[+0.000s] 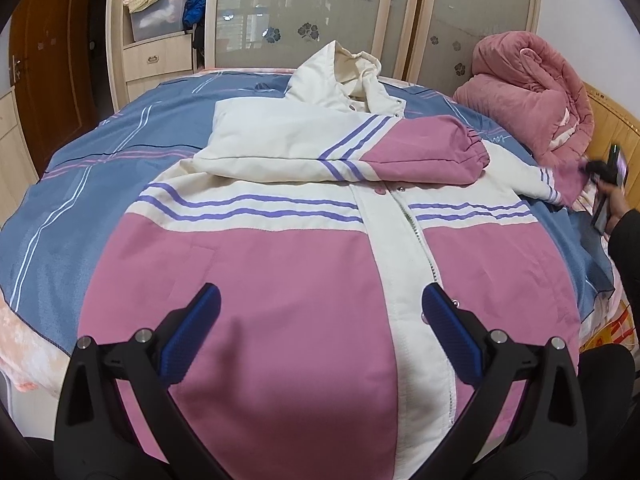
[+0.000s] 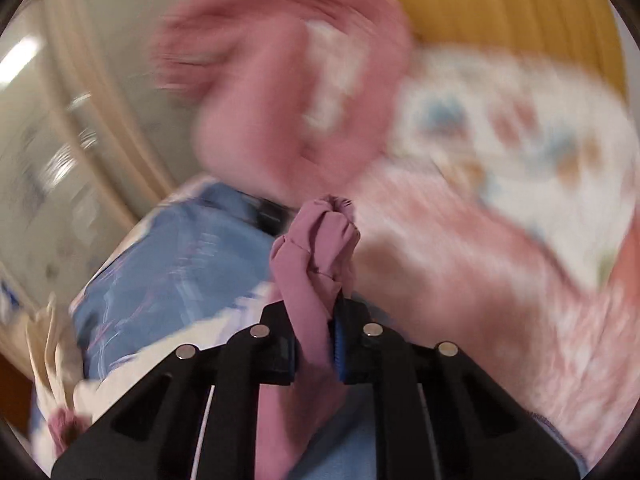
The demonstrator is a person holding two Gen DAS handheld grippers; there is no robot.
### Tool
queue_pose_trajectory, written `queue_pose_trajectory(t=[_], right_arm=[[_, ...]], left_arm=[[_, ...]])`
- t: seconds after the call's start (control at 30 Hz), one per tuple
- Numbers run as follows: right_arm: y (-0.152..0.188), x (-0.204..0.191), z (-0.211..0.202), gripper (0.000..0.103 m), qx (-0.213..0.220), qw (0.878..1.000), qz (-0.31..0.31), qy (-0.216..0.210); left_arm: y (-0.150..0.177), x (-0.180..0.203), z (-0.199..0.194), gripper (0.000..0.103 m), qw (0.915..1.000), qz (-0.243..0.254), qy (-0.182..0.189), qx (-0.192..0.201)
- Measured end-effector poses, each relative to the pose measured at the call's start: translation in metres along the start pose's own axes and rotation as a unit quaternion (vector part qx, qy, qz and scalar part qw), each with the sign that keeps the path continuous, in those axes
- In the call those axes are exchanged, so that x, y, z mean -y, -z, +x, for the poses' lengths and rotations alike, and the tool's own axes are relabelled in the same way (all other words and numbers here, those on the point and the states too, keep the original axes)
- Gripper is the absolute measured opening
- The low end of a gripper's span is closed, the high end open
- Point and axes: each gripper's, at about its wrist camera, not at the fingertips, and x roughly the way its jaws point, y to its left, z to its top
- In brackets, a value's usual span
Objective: Fold large clothes
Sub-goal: 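Fold the sleeve with the right tool across the chest over the first sleeve, release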
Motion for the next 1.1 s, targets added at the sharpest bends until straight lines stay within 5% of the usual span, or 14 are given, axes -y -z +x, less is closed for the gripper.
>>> queue_pose_trajectory(t=[0.1,0.23,0.33,0.43,0.57,0.7,0.77,0.93,1.1], right_arm=[[-0.001,-0.078,-0.050,0.013,0.057,0.993,-0.090,-0.056],[0.046,-0.211,-0.103,0.013,0.091,0.952,-0.258,-0.141],[0.108,-0.279,-0.108,0.013,0.054,0.924,-0.330,-0.187],[0.169,-0.311,-0.093,0.014,0.005,0.909,-0.366,-0.200],[0.225,-0.318,-0.066,0.018,-0.062,0.903,-0.382,-0.188],[0.226,-0.319,-0.061,0.083,-0.112,0.896,-0.377,-0.207],[0.213,-0.308,-0.074,0.088,-0.114,0.906,-0.333,-0.233],[0.189,-0.280,-0.143,0.095,-0.105,0.910,-0.263,-0.304],[0.174,-0.207,-0.207,0.102,-0.085,0.927,-0.131,-0.340]], left_arm=[[-0.001,0.001,-0.002,0.101,1.0000,0.000,0.006,0.004],[-0.004,0.005,-0.005,0.101,0.9999,0.004,0.006,0.013],[-0.008,0.006,-0.007,0.101,0.9998,0.001,0.005,0.020],[-0.010,0.009,-0.007,0.101,0.9997,-0.002,0.003,0.025],[-0.010,0.010,-0.009,0.101,0.9996,0.000,-0.005,0.027],[-0.007,0.009,-0.007,0.101,0.9997,0.004,-0.007,0.021],[-0.006,0.010,-0.006,0.101,0.9998,0.007,-0.008,0.018],[-0.007,0.008,-0.010,0.101,0.9996,0.007,-0.009,0.025],[-0.007,-0.001,-0.023,0.101,0.9993,-0.003,-0.002,0.037]])
